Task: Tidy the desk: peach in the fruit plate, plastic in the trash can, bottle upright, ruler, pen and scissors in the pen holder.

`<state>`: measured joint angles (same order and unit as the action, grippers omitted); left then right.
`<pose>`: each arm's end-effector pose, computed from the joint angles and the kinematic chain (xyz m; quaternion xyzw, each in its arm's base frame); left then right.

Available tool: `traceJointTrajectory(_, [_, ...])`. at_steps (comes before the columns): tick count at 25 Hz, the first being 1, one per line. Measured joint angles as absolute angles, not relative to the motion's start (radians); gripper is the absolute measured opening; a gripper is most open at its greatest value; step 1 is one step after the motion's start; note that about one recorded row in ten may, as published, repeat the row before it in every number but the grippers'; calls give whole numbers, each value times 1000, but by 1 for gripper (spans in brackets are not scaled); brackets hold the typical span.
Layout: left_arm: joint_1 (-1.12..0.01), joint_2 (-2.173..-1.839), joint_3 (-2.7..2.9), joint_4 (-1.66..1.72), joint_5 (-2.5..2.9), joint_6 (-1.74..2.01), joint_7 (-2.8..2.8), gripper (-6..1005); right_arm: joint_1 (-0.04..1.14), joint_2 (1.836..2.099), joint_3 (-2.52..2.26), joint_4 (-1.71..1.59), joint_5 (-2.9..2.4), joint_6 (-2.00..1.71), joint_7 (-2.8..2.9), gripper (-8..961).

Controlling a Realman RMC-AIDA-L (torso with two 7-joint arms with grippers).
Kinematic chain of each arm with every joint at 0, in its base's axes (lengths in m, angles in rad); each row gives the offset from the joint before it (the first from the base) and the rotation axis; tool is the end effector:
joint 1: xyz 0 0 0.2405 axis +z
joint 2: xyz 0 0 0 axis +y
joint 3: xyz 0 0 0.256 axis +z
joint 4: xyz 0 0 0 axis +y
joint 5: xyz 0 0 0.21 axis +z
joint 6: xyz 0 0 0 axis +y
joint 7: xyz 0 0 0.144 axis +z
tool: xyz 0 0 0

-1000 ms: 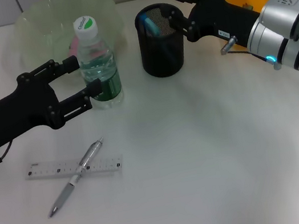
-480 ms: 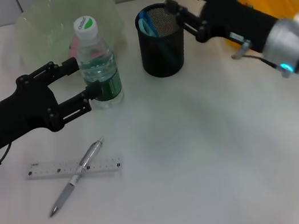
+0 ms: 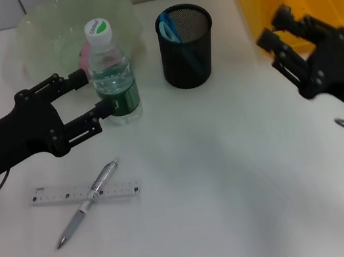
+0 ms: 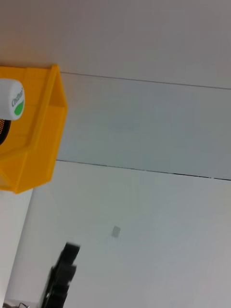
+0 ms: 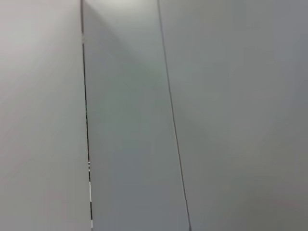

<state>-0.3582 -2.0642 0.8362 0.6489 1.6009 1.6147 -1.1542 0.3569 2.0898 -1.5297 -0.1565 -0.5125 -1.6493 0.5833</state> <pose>-0.2705 0.2990 0.0178 -0.9033 -0.1461 -0.3523 0.1965 0.2674 0.2676 -0.0297 -0.7908 0.1374 0.4925 0.3366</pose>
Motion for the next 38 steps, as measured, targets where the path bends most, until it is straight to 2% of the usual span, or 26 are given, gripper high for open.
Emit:
traceJointTrajectory(6, [-355, -2055, 844, 690, 1613, 1637, -1191, 723, 347, 2092, -1531, -85, -515, -1678, 602, 399])
traceJointTrajectory(7, [-355, -2043, 849, 775, 1669, 1647, -1303, 723, 347, 2092, -1531, -82, -515, -1678, 610, 399])
traceJointTrajectory(10, [-362, -2037, 848, 860, 1750, 1649, -1432, 723, 348, 2092, -1531, -79, -516, -1673, 623, 399])
traceJointTrajectory(17, [-396, -2064, 877, 1115, 2038, 1715, -1658, 723, 354, 2092, -1532, -77, -517, -1669, 628, 399])
traceJointTrajectory(22, [-414, -2064, 1020, 1223, 2130, 1728, -1734, 723, 355, 2091, -1533, -77, -518, -1662, 629, 398])
traceJointTrajectory(33, [-542, -2071, 1304, 1267, 2335, 1670, -1892, 723, 348, 2092, -1545, -68, -530, -1661, 639, 398])
traceJointTrajectory(38, [-555, -2072, 1358, 1266, 2351, 1621, -1899, 722, 349, 2092, -1545, -65, -532, -1669, 640, 398])
